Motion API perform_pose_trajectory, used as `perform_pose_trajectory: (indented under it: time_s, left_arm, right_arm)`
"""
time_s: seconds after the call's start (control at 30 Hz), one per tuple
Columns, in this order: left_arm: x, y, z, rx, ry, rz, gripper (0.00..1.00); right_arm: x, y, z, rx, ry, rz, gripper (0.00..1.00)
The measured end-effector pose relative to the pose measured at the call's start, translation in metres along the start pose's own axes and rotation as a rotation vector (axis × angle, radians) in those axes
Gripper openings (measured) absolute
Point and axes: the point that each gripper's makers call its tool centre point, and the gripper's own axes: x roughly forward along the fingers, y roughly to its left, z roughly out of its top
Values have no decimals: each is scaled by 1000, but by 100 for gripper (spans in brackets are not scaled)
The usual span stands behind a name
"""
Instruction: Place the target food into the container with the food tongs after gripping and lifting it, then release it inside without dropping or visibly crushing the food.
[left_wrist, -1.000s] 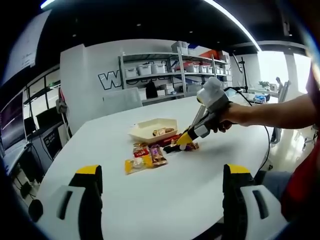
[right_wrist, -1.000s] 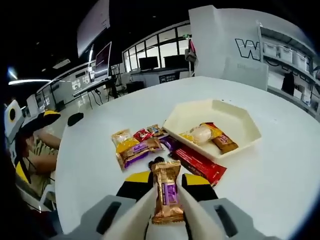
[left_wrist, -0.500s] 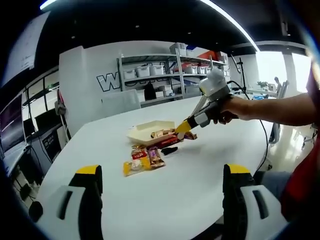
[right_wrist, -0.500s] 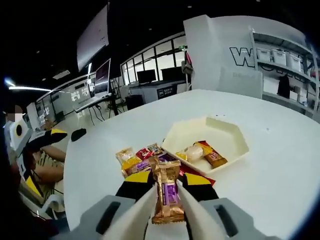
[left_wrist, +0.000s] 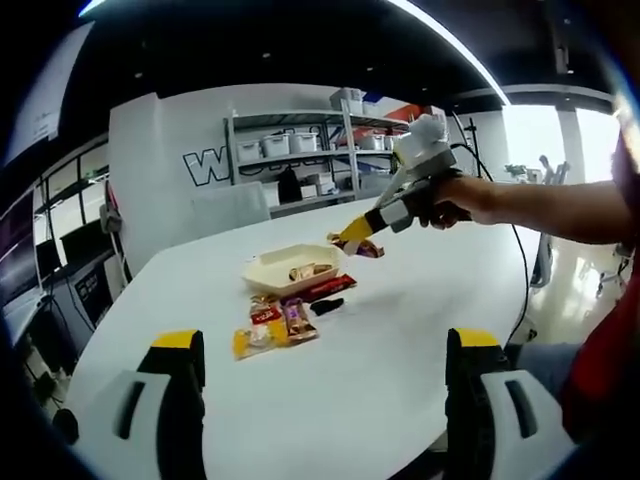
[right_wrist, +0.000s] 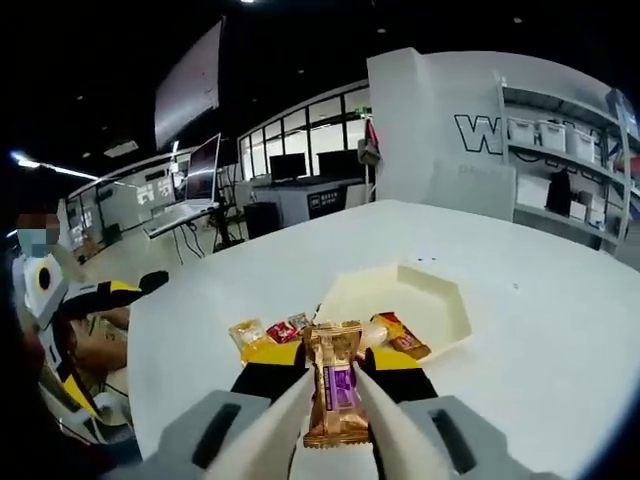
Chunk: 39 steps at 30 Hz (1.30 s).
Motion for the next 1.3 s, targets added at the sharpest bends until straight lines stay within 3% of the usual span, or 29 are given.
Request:
perform_pose_trajectory:
  time_s: [0.3,0.63,1.3]
  left_arm:
    - [3,1,2,1,-12,-23,98]
    - [1,1,1,0,-16,-27,98]
    - [-9,14,-2,-15,-15,13,98]
  right_arm:
    - [-8,-9,18,-17,-27,-34,18]
    - [-8,-12,27,-20,-41,-48,18]
    - [9,-23,55,-49,-60,-54,18]
